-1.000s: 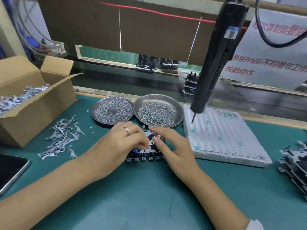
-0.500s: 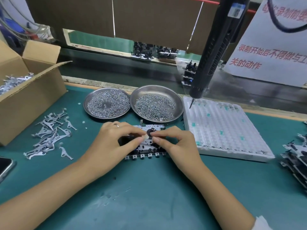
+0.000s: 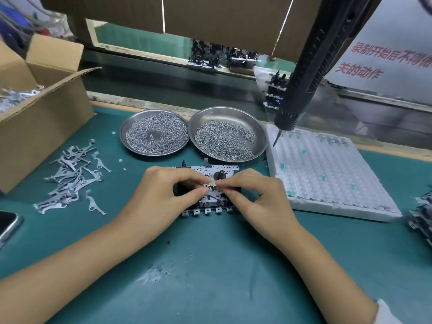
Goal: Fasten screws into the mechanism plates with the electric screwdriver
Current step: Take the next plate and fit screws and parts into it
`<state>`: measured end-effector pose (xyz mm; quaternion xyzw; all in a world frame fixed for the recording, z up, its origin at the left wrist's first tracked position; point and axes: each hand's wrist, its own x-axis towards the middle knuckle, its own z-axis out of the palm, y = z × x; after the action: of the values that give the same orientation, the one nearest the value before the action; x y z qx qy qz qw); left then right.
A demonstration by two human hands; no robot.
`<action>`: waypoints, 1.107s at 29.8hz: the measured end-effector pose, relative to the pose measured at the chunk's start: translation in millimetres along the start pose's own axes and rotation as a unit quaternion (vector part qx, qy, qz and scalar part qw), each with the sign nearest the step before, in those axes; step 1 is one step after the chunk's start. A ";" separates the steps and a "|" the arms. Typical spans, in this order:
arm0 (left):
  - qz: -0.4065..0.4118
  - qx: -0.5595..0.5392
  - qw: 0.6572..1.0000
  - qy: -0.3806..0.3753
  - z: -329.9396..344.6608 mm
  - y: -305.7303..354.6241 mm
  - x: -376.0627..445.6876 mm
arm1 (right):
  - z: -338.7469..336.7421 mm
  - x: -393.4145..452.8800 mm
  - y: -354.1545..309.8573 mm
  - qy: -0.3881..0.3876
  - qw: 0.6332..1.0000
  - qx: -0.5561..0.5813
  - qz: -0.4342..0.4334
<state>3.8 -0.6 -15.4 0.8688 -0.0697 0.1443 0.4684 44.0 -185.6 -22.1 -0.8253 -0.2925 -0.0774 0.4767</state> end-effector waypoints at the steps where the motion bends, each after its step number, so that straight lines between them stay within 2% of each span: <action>1: -0.008 -0.001 1.000 0.002 0.3 0.0 -0.7 | 0.2 -0.1 0.1 0.001 1.000 -0.009 -0.018; 10: -0.059 -0.032 0.998 -0.004 0.8 -0.7 -1.9 | 1.2 -1.4 3.7 -0.010 0.997 -0.044 -0.065; 22: -0.070 -0.038 0.997 -0.018 0.9 0.6 -1.7 | -2.6 -4.0 4.1 -0.042 0.991 -0.088 -0.095; 28: -0.068 -0.037 0.997 -0.030 0.7 3.6 -3.2 | 2.4 -4.1 6.3 -0.029 0.992 -0.080 -0.088; 33: -0.071 -0.044 0.995 -0.046 0.3 2.5 -2.6 | 12.2 -10.6 6.7 0.027 0.987 -0.129 -0.095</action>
<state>0.7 -2.3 -14.5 0.8558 -0.0357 0.0670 0.5116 37.2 -182.3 -37.9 -0.8462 -0.3441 -0.1813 0.3643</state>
